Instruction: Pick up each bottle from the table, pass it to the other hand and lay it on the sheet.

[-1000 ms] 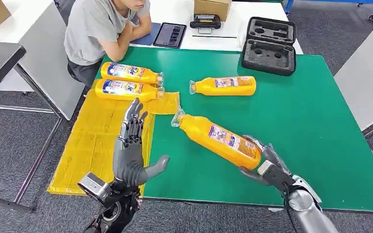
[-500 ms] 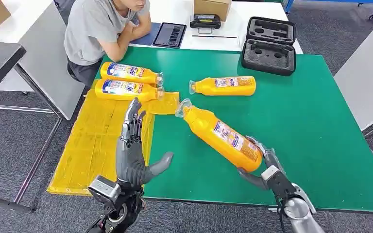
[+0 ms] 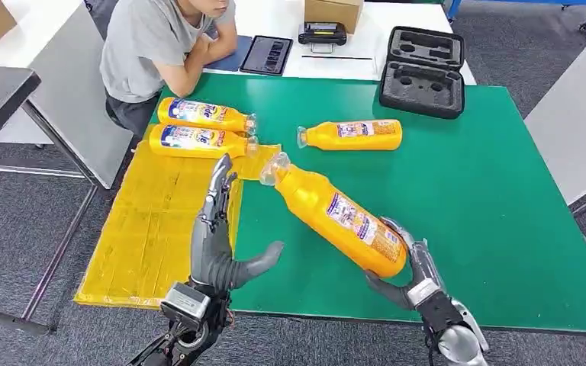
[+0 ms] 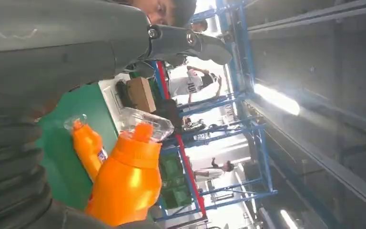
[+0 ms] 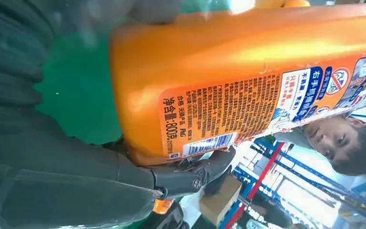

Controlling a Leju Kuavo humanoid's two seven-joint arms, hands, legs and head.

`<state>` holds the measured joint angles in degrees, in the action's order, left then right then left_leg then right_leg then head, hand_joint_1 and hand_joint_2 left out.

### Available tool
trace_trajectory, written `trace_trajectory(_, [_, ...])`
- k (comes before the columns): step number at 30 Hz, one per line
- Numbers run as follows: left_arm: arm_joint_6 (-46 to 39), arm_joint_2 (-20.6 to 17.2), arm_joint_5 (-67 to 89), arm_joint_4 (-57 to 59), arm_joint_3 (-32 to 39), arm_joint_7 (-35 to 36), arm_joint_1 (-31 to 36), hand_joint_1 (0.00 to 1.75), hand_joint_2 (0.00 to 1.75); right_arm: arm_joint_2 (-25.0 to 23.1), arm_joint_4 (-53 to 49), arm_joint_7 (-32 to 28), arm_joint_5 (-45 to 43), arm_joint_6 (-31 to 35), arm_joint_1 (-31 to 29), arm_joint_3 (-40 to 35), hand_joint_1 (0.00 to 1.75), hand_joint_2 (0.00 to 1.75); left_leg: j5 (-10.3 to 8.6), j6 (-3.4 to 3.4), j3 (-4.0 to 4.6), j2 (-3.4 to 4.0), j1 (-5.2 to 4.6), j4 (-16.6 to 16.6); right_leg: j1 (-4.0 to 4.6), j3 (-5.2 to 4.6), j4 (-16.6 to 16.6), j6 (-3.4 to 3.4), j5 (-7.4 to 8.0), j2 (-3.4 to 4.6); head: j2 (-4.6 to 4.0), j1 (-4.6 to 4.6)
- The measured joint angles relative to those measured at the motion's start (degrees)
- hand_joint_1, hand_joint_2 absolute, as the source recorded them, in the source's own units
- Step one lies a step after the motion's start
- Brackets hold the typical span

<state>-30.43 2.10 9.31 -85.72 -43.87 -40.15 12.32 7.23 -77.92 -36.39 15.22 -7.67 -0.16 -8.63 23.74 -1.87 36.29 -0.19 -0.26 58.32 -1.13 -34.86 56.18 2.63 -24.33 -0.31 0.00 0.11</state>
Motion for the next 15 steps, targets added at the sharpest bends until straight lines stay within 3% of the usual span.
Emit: trace_trajectory(15, [-2.3,-0.9,-0.5,1.7,-3.3,0.0,2.1,0.0,1.75,-0.7,0.3,0.9,4.0,0.8,-0.4,0.0,1.75,1.75,0.0,0.0,0.0,0.0,0.0,0.0,0.0,0.01,0.0,0.0,0.0,-0.01,0.0,0.0])
